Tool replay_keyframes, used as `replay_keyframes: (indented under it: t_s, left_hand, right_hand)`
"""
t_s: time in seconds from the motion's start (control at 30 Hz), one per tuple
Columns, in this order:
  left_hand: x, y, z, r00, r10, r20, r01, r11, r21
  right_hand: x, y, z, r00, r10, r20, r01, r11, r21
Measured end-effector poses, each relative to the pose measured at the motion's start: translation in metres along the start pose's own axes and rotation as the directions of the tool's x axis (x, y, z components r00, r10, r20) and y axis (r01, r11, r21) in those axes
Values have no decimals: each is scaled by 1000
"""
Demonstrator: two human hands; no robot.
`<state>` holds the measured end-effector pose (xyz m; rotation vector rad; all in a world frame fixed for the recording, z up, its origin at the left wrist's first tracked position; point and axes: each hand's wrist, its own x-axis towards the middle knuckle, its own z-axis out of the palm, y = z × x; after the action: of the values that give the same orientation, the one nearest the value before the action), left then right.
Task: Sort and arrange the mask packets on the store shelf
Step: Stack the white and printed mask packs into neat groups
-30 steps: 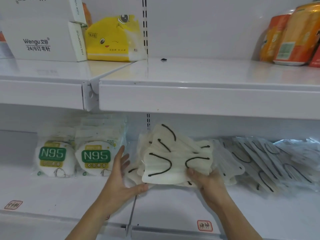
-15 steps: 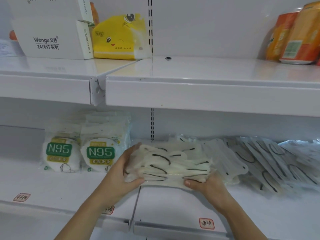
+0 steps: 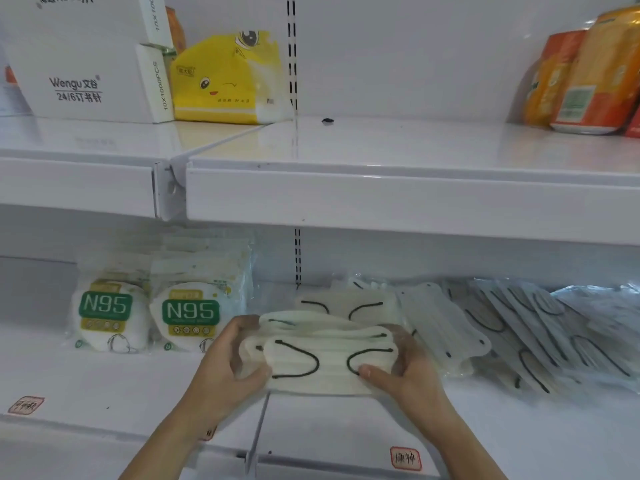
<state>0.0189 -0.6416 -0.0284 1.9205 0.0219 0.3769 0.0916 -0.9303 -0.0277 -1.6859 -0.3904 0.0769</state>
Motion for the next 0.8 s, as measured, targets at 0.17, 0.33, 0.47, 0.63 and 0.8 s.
replay_keyframes:
  t_s: [0.17,0.33,0.47,0.63,0.8]
  left_hand:
    - [-11,-10,6,992,-71,100,76,996,-42]
    - [-10,-9,10,997,-66,40,69,995,-78]
    - [-15,-11,9,996,-83,42,85,996,-37]
    - [-11,1,19,989,-61,-131,50,995,-85]
    - [-22,-4,10,993,-88,-76,83,994,-68]
  right_hand:
    - [-6,7,2,1000,-4,23,8,991,-135]
    - [-7,12,15,999,-33,-28,30,996,-82]
    - [-9,14,18,999,-38,-32,35,995,-93]
    - [-3,12,35,1000,-3,-4,3,1000,-2]
    - [11,-15,21,984,32,177,-23,998,-52]
